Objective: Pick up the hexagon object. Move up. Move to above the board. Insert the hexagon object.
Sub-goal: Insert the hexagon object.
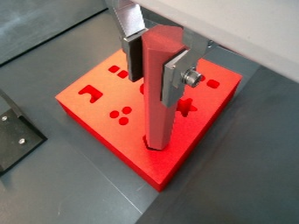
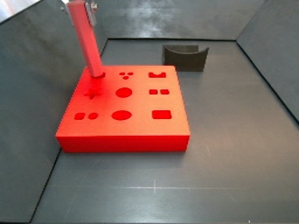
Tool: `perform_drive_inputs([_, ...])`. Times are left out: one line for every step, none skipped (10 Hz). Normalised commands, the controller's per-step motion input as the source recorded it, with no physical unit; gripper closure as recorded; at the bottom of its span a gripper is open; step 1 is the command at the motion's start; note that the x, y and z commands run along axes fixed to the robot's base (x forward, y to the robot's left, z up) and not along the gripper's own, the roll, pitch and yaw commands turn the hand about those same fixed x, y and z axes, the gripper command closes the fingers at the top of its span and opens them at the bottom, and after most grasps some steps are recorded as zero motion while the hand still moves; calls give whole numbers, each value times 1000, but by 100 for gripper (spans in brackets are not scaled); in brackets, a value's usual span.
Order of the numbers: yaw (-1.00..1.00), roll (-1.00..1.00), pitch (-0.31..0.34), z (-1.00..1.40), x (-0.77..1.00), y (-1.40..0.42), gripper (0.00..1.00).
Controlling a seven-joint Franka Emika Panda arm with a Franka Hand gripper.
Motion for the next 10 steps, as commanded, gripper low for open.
perform_drive_inputs([-63,-109,-19,-183,217,0,100])
perform_drive_inputs([-40,-91,-11,-214,140,14,100])
perform_drive_inputs([0,-29,0,-243,0,134,100])
perform_drive_inputs([23,0,0,-289,-60,211,100])
perform_drive_inputs([60,0,0,-280,-160,254,100])
perform_drive_inputs([71,0,0,-260,-151,257,100])
perform_drive_inputs([66,0,0,-257,-114,171,100])
perform_drive_inputs([89,0,-1,-326,-69,77,100])
perform_drive_inputs([69,0,-33,-486,0,0,100])
perform_drive_inputs([26,0,0,-560,243,-177,100])
